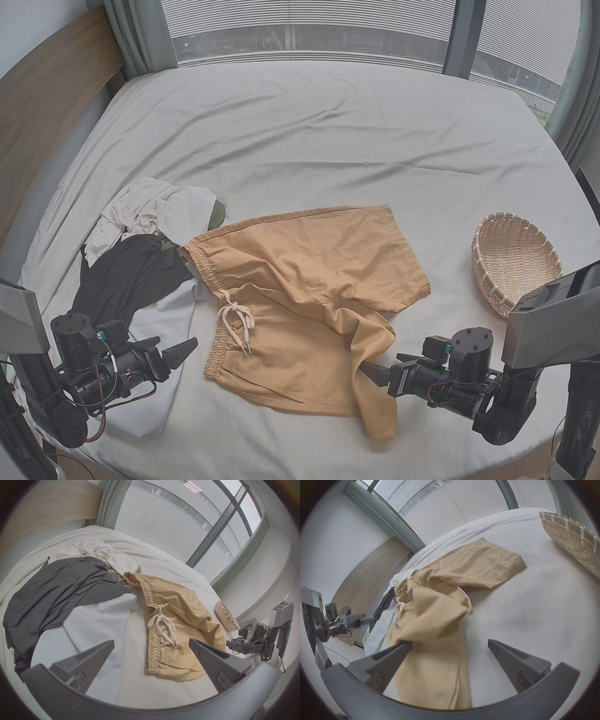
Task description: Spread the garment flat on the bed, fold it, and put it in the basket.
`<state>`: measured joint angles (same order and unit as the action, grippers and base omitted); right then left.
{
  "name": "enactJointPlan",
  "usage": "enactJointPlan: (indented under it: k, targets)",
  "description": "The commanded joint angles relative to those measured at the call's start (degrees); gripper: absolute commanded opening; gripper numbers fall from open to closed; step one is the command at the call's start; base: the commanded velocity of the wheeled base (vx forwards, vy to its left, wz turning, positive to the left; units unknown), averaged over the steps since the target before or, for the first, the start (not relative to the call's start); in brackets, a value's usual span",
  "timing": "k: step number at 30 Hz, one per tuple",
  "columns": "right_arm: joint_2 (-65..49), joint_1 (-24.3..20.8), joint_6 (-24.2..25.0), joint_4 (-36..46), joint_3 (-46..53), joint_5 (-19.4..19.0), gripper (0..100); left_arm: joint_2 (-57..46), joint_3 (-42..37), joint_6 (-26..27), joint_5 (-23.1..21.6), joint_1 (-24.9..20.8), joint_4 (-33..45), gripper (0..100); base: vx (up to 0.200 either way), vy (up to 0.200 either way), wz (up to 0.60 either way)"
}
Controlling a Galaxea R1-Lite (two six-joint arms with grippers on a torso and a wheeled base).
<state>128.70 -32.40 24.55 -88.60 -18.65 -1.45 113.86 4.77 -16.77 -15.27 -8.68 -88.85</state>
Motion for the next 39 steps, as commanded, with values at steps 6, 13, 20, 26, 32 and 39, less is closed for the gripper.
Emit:
enactJointPlan:
  k: [6, 13, 20, 26, 32, 39]
  targets:
    - [-3.3, 0.2, 0.5, 0.1, -2.9, -0.3, 100, 0.1, -0.1, 0.0, 0.0, 0.0, 0.0, 100, 0.000, 0.000, 0.00]
    - [-4.7, 0.7, 1.2, 0.1, -4.0, -1.1, 100, 0.1, -0.2, -0.1, 0.0, -0.1, 0.0, 100, 0.000, 0.000, 0.00]
    - [-4.5, 1.4, 1.3, 0.1, -3.8, -0.7, 100, 0.2, -0.6, -0.1, 0.0, 0.0, 0.0, 100, 0.000, 0.000, 0.00]
    - [-4.4, 3.0, 1.3, 0.2, -0.2, 0.2, 100, 0.3, -0.8, -0.2, 0.0, -0.1, 0.0, 100, 0.000, 0.000, 0.00]
    - [-4.0, 3.4, 1.4, 0.1, 5.3, 0.3, 100, 0.2, -0.8, -0.2, 0.0, -0.1, 0.0, 100, 0.000, 0.000, 0.00]
    - [-2.2, 2.3, 1.0, 0.2, 7.1, 0.1, 100, 0.1, -0.6, -0.2, 0.1, -0.2, 0.0, 100, 0.000, 0.000, 0.00]
